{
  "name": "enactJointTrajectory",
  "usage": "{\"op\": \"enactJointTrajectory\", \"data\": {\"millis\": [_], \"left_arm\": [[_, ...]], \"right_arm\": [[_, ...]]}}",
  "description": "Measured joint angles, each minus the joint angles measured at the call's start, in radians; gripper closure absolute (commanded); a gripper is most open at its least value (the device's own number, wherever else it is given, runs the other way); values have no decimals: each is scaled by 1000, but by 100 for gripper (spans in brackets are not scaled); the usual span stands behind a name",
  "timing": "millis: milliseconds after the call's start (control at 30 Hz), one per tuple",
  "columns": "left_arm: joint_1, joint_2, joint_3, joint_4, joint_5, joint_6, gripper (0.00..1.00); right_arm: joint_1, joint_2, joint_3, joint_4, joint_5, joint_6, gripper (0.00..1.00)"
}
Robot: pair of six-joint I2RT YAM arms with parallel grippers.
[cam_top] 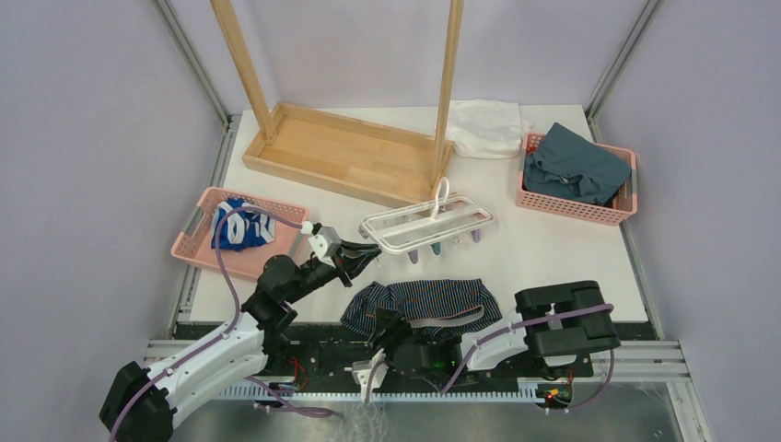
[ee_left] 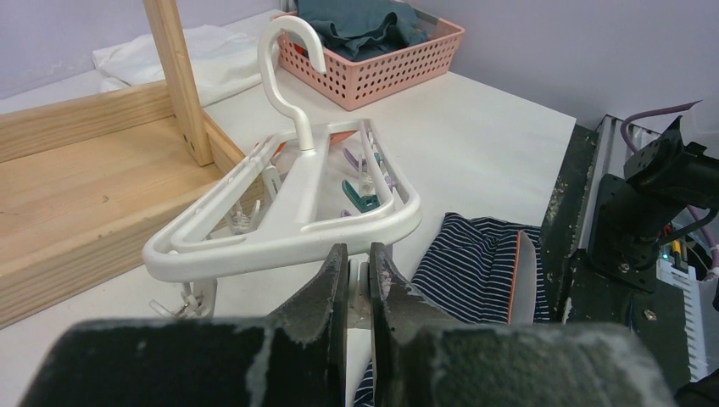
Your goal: Clip the underwear to the hanger
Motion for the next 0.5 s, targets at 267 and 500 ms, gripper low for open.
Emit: {"op": "enactJointTrajectory", "data": {"millis": [267, 500], "left_arm": [[0, -3, -2, 0, 0, 0, 97], [0, -3, -6, 1, 0, 0, 97]], "right_arm": [[7, 73, 8, 87, 99, -92, 46], [9, 131, 8, 138, 153, -127, 88]]}}
